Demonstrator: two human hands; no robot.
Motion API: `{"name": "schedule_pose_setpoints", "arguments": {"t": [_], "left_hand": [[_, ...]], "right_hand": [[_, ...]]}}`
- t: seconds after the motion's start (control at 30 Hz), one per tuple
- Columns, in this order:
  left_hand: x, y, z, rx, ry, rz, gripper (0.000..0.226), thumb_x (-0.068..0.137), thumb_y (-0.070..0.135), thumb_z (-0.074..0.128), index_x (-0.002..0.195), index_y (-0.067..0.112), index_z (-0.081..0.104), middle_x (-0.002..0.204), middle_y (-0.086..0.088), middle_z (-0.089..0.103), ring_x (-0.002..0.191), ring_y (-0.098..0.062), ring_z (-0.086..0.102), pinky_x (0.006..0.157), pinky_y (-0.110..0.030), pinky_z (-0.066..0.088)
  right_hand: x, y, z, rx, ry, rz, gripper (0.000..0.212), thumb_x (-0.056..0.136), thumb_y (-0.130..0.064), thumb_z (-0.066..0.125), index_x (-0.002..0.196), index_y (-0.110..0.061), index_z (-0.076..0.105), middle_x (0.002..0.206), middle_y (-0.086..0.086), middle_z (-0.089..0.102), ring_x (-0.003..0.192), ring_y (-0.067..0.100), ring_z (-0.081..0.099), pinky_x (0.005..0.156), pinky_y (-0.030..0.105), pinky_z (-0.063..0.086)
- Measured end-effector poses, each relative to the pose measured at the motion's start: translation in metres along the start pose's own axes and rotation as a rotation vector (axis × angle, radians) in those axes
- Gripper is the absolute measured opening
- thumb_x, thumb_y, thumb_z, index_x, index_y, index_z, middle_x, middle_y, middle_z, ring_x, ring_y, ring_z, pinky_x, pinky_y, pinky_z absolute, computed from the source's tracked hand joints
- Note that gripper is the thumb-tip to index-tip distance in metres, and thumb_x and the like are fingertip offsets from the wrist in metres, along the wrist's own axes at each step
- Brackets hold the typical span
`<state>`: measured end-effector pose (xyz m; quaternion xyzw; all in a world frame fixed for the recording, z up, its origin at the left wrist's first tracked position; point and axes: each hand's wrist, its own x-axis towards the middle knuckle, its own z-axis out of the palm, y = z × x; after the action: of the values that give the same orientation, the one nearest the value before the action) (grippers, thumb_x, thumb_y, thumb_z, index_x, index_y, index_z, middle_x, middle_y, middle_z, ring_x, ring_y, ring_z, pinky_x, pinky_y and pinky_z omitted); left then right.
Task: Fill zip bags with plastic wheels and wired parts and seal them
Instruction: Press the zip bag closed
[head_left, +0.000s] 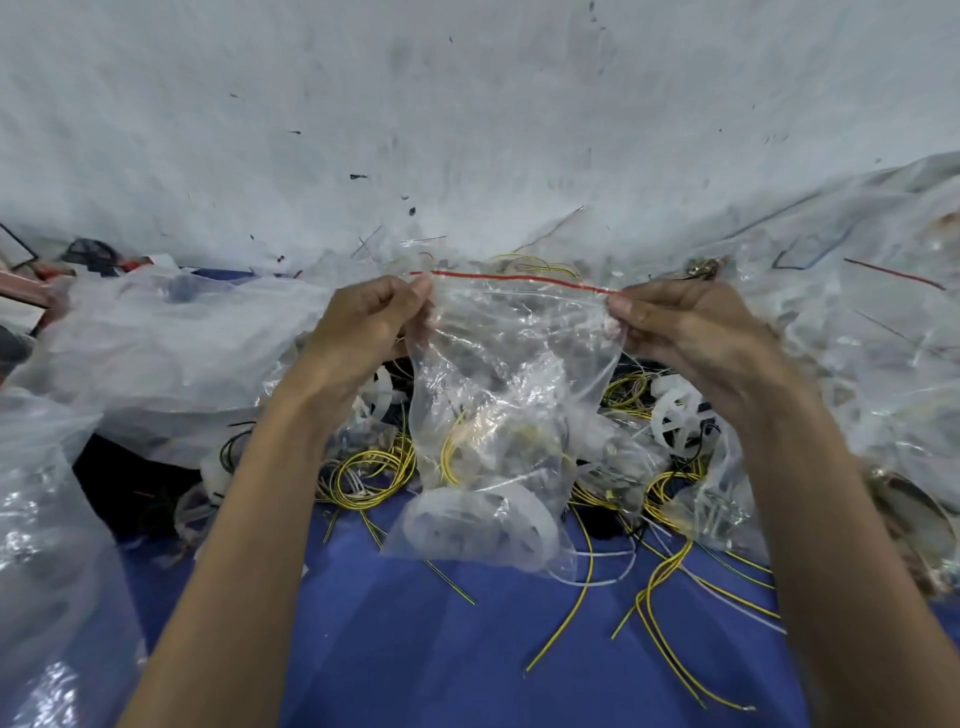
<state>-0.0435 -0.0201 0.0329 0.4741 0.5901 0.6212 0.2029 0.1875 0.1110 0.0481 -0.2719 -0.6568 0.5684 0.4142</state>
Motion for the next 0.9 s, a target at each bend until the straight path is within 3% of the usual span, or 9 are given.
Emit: {"name": "schedule_pose_setpoints", "arguments": {"t": [0.13, 0.37, 0.57, 0.63, 0.73, 0.9], "left_hand": [[0.001, -0.001, 0.000, 0.011, 0.035, 0.004, 0.028, 0.087, 0.037, 0.060, 0.068, 0.016, 0.063, 0.064, 0.006, 0.065, 0.061, -0.006, 0.063, 0.065, -0.025, 0.050], [-0.002, 0.005, 0.004, -0.032, 0.111, 0.056, 0.022, 0.089, 0.028, 0.062, 0.070, 0.017, 0.065, 0.066, 0.008, 0.068, 0.074, -0.010, 0.066, 0.080, -0.032, 0.054], [-0.003, 0.011, 0.007, -0.030, 0.170, 0.138, 0.016, 0.088, 0.016, 0.063, 0.073, 0.017, 0.064, 0.066, 0.009, 0.071, 0.066, -0.002, 0.065, 0.061, -0.011, 0.047], [-0.004, 0.012, 0.007, -0.037, 0.189, 0.153, 0.017, 0.089, 0.014, 0.062, 0.071, 0.017, 0.064, 0.065, 0.009, 0.070, 0.066, -0.003, 0.065, 0.060, -0.011, 0.046], [-0.004, 0.013, 0.006, -0.024, 0.183, 0.142, 0.019, 0.089, 0.020, 0.063, 0.070, 0.021, 0.065, 0.068, 0.007, 0.070, 0.071, -0.008, 0.066, 0.069, -0.021, 0.049], [-0.007, 0.016, 0.008, 0.032, 0.049, 0.095, 0.014, 0.081, 0.034, 0.067, 0.080, 0.021, 0.070, 0.080, 0.004, 0.074, 0.082, -0.012, 0.070, 0.089, -0.041, 0.052]], "right_hand": [[-0.003, 0.006, -0.001, -0.119, -0.114, 0.053, 0.016, 0.063, -0.031, 0.071, 0.071, -0.017, 0.074, 0.068, -0.005, 0.068, 0.067, 0.010, 0.064, 0.065, 0.019, 0.055], [-0.005, 0.008, -0.009, -0.204, -0.159, -0.063, 0.018, 0.072, -0.032, 0.066, 0.075, -0.014, 0.071, 0.075, 0.004, 0.069, 0.075, 0.016, 0.066, 0.073, 0.021, 0.056], [-0.004, 0.009, -0.006, -0.227, -0.061, -0.254, 0.009, 0.073, -0.027, 0.067, 0.067, -0.020, 0.070, 0.068, -0.001, 0.070, 0.071, 0.019, 0.064, 0.076, 0.031, 0.052], [-0.004, 0.008, -0.006, -0.215, -0.064, -0.275, 0.009, 0.073, -0.027, 0.067, 0.068, -0.020, 0.071, 0.069, -0.001, 0.070, 0.071, 0.020, 0.065, 0.076, 0.032, 0.054], [-0.005, 0.007, -0.007, -0.188, -0.115, -0.240, 0.012, 0.071, -0.029, 0.068, 0.076, -0.018, 0.072, 0.076, 0.001, 0.073, 0.075, 0.019, 0.069, 0.074, 0.026, 0.057], [-0.006, 0.007, -0.003, -0.306, -0.107, -0.226, 0.018, 0.069, -0.034, 0.069, 0.077, -0.019, 0.072, 0.079, 0.007, 0.072, 0.075, 0.020, 0.067, 0.078, 0.033, 0.054]]}}
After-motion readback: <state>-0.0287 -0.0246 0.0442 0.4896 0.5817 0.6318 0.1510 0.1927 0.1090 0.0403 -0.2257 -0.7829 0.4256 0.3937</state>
